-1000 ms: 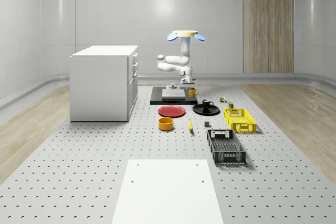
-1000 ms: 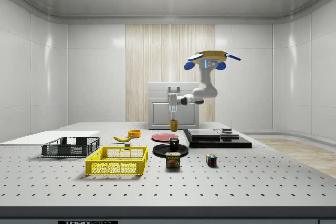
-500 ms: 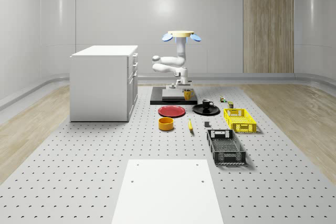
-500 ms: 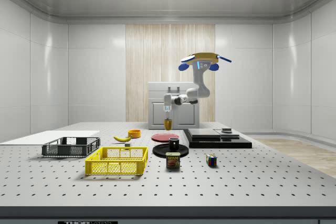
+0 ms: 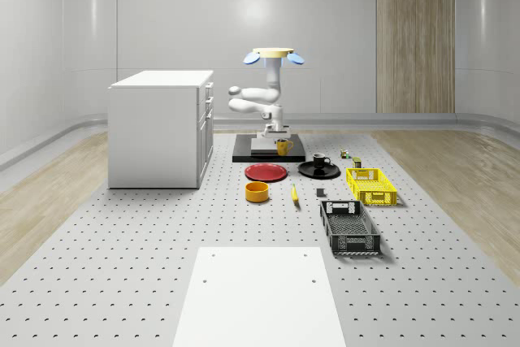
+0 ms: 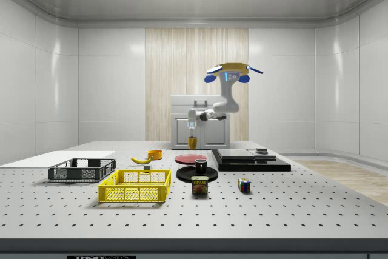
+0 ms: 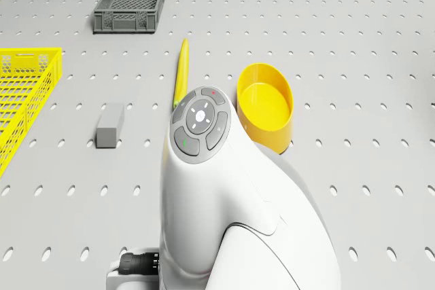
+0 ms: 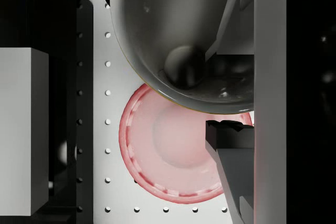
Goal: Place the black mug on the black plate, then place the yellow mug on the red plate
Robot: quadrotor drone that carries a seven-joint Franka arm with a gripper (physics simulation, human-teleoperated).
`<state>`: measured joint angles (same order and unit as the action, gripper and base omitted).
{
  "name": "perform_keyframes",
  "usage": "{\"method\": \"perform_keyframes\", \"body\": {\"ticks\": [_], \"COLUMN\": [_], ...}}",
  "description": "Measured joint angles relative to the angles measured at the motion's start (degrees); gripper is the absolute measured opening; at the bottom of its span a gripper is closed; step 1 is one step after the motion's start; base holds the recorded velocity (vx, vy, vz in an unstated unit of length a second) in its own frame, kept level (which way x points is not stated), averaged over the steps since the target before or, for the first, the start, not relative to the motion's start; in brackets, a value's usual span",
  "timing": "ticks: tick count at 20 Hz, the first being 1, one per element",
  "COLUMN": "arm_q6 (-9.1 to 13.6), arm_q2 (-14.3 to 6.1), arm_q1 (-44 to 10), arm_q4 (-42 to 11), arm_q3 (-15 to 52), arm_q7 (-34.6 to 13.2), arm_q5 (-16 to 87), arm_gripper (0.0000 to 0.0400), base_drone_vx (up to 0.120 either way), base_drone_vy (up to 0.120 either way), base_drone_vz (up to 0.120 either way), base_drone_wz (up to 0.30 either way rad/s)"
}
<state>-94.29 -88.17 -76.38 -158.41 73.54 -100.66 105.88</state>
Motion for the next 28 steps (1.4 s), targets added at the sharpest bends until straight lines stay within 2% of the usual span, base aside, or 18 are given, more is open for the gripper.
{"method": "perform_keyframes", "body": {"ticks": [2,7,15,21,28], "arm_q6": [-0.01,-0.04,-0.09,-0.11,-1.35], "arm_q2": [-0.01,-0.05,-0.09,-0.12,-0.03], "arm_q1": [0.00,-0.01,-0.03,-0.04,-0.60], "arm_q4": [0.00,0.00,0.00,0.01,0.92], "arm_q3": [0.00,0.00,0.01,0.01,-2.93], "arm_q7": [0.00,-0.01,-0.02,-0.03,-0.05], "arm_q5": [-0.01,-0.02,-0.04,-0.05,2.66], "arm_gripper": [0.0110,0.0110,0.0110,0.0110,0.0110], "base_drone_vx": [0.100,0.000,0.000,0.000,0.000], "base_drone_vy": [-0.120,-0.120,-0.120,-0.120,-0.006], "base_drone_vz": [0.000,0.000,-0.120,0.000,0.000], "base_drone_wz": [0.000,0.000,0.000,0.000,0.000]}}
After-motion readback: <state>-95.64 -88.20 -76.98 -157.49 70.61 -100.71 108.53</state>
